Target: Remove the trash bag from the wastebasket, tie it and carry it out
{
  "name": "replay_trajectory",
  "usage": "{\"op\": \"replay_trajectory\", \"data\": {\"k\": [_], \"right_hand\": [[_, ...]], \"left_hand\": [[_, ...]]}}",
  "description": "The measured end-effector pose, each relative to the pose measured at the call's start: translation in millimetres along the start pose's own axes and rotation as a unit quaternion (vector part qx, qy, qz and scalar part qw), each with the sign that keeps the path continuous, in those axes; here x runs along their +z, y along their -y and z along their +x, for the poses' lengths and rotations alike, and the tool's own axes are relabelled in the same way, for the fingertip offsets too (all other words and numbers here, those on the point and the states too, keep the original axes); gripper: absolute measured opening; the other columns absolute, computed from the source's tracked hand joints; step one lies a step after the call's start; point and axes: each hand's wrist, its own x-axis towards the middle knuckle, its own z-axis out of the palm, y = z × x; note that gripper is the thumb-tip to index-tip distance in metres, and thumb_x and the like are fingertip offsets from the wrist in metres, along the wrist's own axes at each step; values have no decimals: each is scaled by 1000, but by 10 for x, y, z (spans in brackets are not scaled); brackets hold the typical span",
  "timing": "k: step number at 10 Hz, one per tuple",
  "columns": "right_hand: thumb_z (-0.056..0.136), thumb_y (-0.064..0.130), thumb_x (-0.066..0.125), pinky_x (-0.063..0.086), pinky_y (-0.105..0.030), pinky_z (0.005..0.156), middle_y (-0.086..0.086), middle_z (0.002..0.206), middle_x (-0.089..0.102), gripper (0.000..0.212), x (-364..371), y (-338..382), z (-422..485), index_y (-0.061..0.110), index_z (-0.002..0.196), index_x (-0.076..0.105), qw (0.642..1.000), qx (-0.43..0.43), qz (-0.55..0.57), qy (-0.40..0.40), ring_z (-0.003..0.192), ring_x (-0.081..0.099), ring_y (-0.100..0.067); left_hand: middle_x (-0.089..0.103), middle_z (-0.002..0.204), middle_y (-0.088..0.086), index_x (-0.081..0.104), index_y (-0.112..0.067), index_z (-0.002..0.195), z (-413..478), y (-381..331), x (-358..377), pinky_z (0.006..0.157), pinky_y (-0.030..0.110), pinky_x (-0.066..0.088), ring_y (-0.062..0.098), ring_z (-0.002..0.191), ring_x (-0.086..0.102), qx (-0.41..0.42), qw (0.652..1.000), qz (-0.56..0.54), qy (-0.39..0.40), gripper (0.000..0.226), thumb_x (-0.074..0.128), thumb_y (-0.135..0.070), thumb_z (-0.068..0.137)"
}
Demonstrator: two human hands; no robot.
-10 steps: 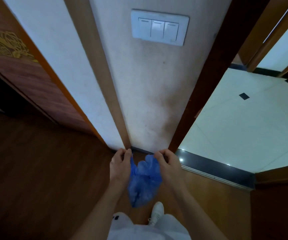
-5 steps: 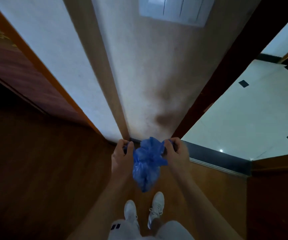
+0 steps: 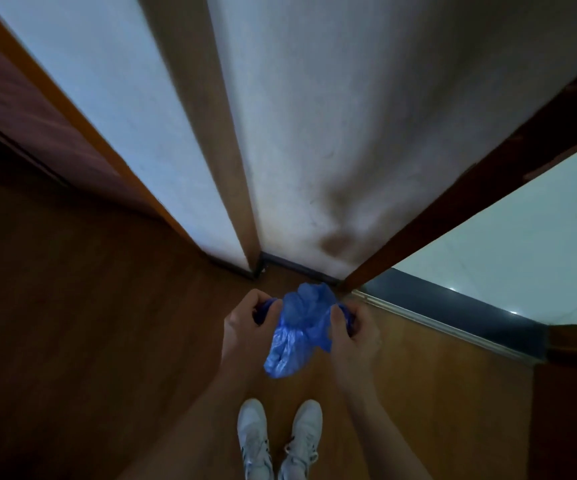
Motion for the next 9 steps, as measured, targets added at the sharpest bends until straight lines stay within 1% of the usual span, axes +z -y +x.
{"op": "replay_trajectory", "data": {"k": [1, 2, 3, 4, 5, 6, 7, 8, 9], "right_hand": [[96, 21, 60, 47, -20, 57, -3, 75, 64, 8, 194, -513, 296, 19, 91, 65, 1000, 15, -6, -20, 63, 57, -6], [97, 23, 59, 46, -23, 60, -1, 76, 64, 10, 332, -906, 625, 24, 87, 63, 999, 17, -21, -36, 68, 58, -12], [98, 25, 57, 47, -22, 63, 2, 81, 64, 17, 406, -1118, 901, 33, 82, 56, 998, 15, -44, -36, 75, 61, -13], [99, 31, 55, 55, -28, 72, 4, 91, 66, 6, 428, -1256, 1077, 28, 95, 59, 997, 30, -67, -8, 85, 66, -14], [99, 31, 54, 52, -22, 66, 1, 93, 67, 15, 429, -1289, 1212, 18, 104, 62, 994, 12, -105, 3, 87, 67, -15], [99, 30, 54, 39, -11, 55, -1, 93, 68, 19, 415, -1290, 1314, 15, 105, 63, 992, 2, -125, 11, 85, 65, -14], [100, 31, 52, 42, -9, 54, -2, 98, 69, 20, 419, -1330, 1401, 16, 106, 64, 988, 8, -148, 41, 87, 65, -15], [99, 36, 52, 45, -14, 78, 0, 121, 59, 34, 356, -1359, 1455, 20, 128, 56, 955, -45, -278, 95, 108, 59, -16], [96, 42, 53, 49, -39, 101, -3, 136, 54, 49, 227, -1373, 1395, 20, 139, 47, 884, -188, -416, 104, 125, 52, -22]], "left_hand": [[63, 67, 0, 63, -22, 75, 219, 467, 306, 57, 17, 47, 12, 63, 60, 9, 1000, 2, 6, 14, 68, -19, 87], [67, 71, -2, 65, -25, 78, 449, 858, 566, 61, 21, 51, 11, 67, 64, 12, 1000, 8, 19, 10, 69, -20, 86], [67, 73, -7, 67, -26, 80, 687, 1065, 750, 60, 12, 46, 5, 68, 62, 19, 1000, 8, 11, 11, 70, -17, 86], [65, 69, -7, 67, -24, 81, 829, 1129, 871, 58, 9, 43, -1, 66, 60, 21, 1000, 14, 6, 9, 70, -17, 87], [66, 69, -6, 66, -22, 79, 914, 1128, 959, 58, 8, 43, -1, 65, 59, 19, 1000, 12, -5, 9, 70, -18, 86], [67, 72, -4, 67, -20, 80, 983, 1093, 1031, 60, 9, 45, 4, 71, 62, 20, 1000, 17, 3, 7, 70, -19, 86], [69, 80, -6, 67, -26, 87, 1054, 1113, 1075, 65, 13, 46, 5, 76, 63, 15, 999, 41, 4, 4, 70, -23, 85], [61, 125, -5, 57, -28, 127, 1155, 1257, 1078, 96, 31, 48, 9, 113, 58, 29, 984, 170, 39, 46, 69, -38, 84], [50, 146, 2, 47, -22, 143, 1101, 1356, 964, 105, 41, 43, 21, 133, 47, 136, 933, 331, 44, 66, 59, -53, 85]]}}
